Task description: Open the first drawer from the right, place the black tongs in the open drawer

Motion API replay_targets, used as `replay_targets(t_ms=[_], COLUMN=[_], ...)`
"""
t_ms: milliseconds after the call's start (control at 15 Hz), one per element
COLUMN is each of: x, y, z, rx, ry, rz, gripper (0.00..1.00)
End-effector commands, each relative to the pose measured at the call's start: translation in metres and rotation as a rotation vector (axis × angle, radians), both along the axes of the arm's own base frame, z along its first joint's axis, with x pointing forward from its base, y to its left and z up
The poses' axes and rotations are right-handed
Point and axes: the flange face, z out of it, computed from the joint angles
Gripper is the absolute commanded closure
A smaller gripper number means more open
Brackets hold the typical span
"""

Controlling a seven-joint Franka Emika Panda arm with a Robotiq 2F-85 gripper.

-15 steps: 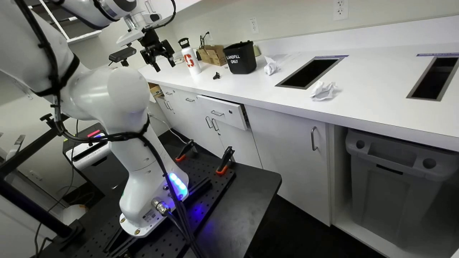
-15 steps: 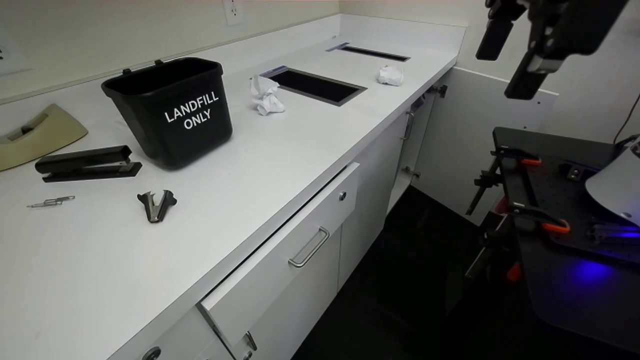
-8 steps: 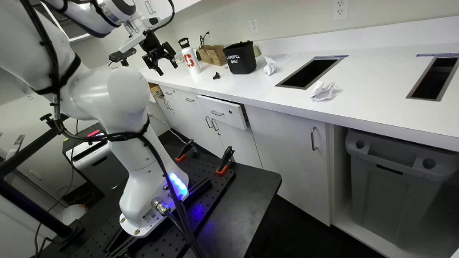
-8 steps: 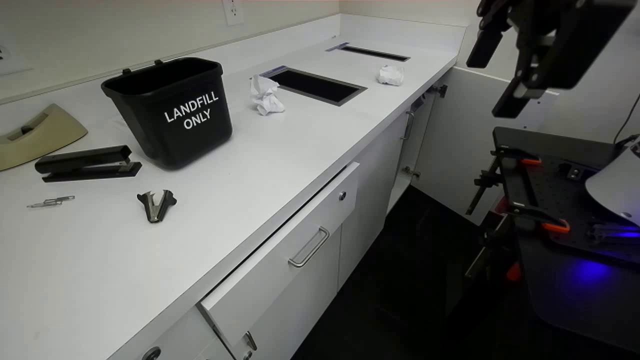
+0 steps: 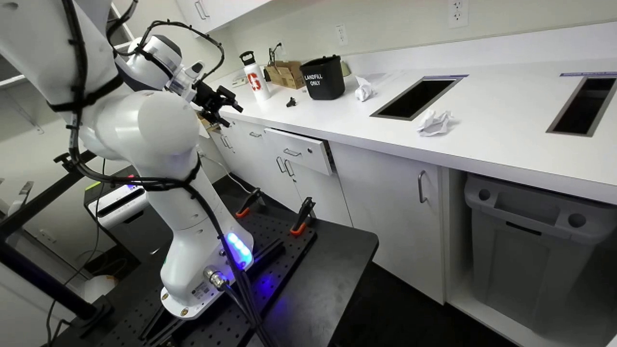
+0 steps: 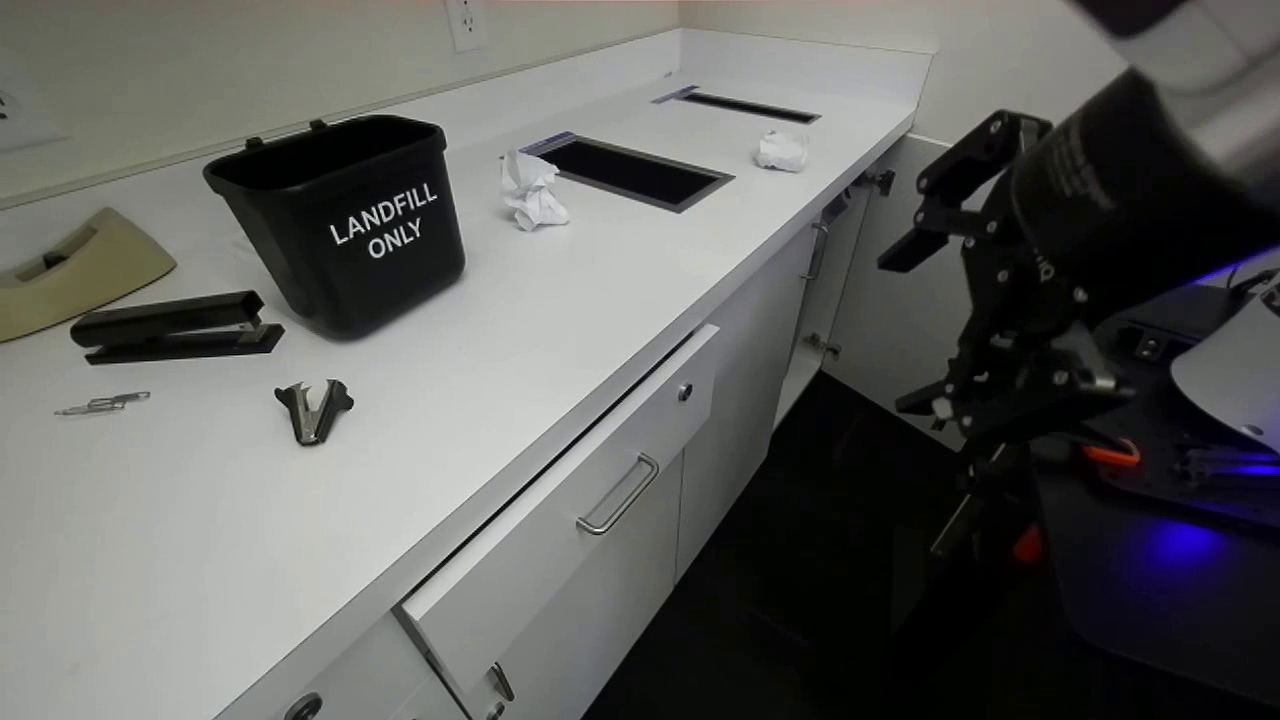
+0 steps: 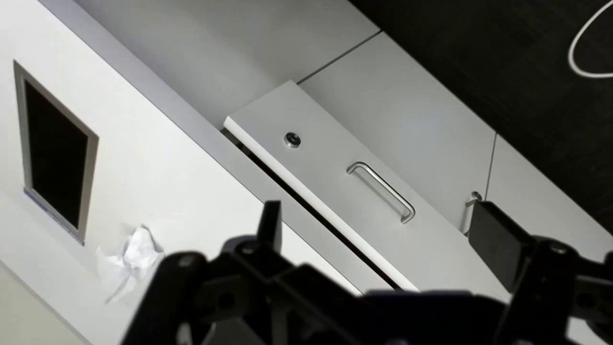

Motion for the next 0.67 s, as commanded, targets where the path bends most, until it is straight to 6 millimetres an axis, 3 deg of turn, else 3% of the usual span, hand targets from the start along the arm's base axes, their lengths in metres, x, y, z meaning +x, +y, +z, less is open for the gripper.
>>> replay_targets(t_ms=[0, 267, 333, 467, 600], x=[-0.001, -0.013, -0.017, -0.019, -0.017], y=[0.019, 0.037, 0.025, 0.026, 0.025], z=[-0.032, -0.085, -0.064, -0.078, -0.075], rx=[-0.012, -0.032, -0.02, -0.024, -0.023], ry=[-0.103, -0.16, -0.157, -0.134, -0.143], rz=[-0.015, 0.004, 0.013, 0.008, 0.005], gripper=[0.0, 0.0, 0.0, 0.0, 0.0])
